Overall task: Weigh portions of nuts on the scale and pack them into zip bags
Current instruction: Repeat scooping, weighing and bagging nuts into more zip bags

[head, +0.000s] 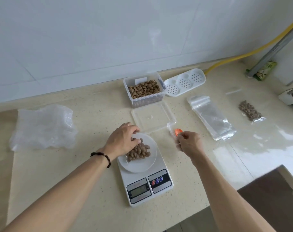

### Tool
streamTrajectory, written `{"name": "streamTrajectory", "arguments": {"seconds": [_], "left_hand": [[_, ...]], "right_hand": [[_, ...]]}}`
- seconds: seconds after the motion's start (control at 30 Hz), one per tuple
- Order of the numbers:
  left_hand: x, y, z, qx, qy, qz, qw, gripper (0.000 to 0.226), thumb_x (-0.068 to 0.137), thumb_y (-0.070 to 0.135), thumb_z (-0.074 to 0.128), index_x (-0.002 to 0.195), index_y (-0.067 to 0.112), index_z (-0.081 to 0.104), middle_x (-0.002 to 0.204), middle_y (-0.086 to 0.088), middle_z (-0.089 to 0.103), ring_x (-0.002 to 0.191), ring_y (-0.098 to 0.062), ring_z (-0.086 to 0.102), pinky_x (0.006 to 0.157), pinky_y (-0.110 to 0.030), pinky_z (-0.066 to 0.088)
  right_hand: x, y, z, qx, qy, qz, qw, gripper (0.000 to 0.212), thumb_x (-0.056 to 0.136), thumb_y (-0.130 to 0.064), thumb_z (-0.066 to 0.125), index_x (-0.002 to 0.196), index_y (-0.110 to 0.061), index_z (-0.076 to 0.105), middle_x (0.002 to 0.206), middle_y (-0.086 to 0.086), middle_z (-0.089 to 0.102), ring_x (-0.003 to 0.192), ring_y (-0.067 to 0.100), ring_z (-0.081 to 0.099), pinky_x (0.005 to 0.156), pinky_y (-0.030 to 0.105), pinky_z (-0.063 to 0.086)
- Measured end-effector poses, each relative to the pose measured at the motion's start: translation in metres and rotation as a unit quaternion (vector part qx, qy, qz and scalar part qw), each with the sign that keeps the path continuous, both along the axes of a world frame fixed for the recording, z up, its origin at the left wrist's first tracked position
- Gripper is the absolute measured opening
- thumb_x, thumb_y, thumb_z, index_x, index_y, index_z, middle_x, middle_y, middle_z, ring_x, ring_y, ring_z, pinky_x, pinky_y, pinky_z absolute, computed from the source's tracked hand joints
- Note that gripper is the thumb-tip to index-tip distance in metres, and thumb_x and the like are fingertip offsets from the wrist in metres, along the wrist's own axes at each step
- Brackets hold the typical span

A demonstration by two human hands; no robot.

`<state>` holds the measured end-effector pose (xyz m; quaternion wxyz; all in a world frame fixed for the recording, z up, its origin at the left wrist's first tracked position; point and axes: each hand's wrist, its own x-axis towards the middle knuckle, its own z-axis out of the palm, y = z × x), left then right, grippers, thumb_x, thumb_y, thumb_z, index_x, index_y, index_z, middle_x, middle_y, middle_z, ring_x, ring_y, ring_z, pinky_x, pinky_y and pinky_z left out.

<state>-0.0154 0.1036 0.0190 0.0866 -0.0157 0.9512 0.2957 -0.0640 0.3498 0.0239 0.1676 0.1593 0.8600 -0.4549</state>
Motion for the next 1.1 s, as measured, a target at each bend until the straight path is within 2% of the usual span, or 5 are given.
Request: {"name": "streamTrajectory", "arguments": {"seconds": [0.17, 0.43, 0.57, 0.73, 1.1], "left_hand": [[0.025, 0.003, 0.003, -0.052, 0.021, 0.027, 0.998, 0.042, 0.092, 0.034, 0.060, 0.129, 0.016, 0.057, 0.128, -0.006, 0.054, 0.114, -0.023, 0.052, 0.094, -0.036, 0.046], [0.128, 0.027, -0.006, -0.140, 0.096, 0.104, 0.980, 0.050, 0.095, 0.043, 0.045, 0.126, 0.007, 0.058, 0.121, -0.011, 0.057, 0.113, -0.030, 0.054, 0.096, -0.045, 0.046], [0.176, 0.047, -0.024, -0.181, 0.042, 0.119, 0.975, 0.075, 0.093, 0.058, 0.022, 0.142, 0.005, 0.042, 0.143, -0.014, 0.044, 0.142, -0.033, 0.030, 0.117, -0.051, 0.025], [0.209, 0.065, -0.038, -0.200, 0.015, 0.128, 0.971, 0.098, 0.085, 0.073, -0.008, 0.154, 0.008, 0.016, 0.161, -0.011, 0.019, 0.150, -0.027, -0.007, 0.119, -0.048, -0.003], [0.229, 0.075, -0.047, -0.202, 0.020, 0.143, 0.969, 0.086, 0.091, 0.068, 0.000, 0.154, 0.010, 0.005, 0.162, -0.011, 0.010, 0.148, -0.025, -0.016, 0.119, -0.048, -0.006]], "right_hand": [[0.002, 0.006, 0.005, 0.093, 0.079, 0.072, 0.990, 0.018, 0.097, -0.019, 0.053, 0.105, -0.016, 0.069, 0.089, 0.005, 0.070, 0.064, 0.014, 0.058, 0.054, 0.027, 0.047], [0.061, 0.013, 0.005, 0.181, 0.258, 0.263, 0.912, 0.042, 0.095, -0.019, 0.054, 0.135, -0.007, 0.050, 0.136, 0.015, 0.054, 0.122, 0.033, 0.049, 0.099, 0.044, 0.039], [0.085, 0.016, 0.001, 0.221, 0.281, 0.351, 0.865, 0.057, 0.100, -0.035, 0.044, 0.151, -0.011, 0.031, 0.158, 0.011, 0.030, 0.148, 0.028, 0.021, 0.121, 0.046, 0.016], [0.109, 0.020, 0.000, 0.257, 0.271, 0.435, 0.819, 0.061, 0.104, -0.044, 0.027, 0.157, -0.018, 0.008, 0.164, 0.000, -0.002, 0.144, 0.009, -0.017, 0.118, 0.036, -0.013], [0.127, 0.022, -0.006, 0.258, 0.262, 0.448, 0.815, 0.081, 0.087, -0.060, -0.004, 0.157, -0.019, 0.005, 0.164, -0.001, -0.005, 0.150, 0.016, -0.011, 0.121, 0.040, -0.010]]}}
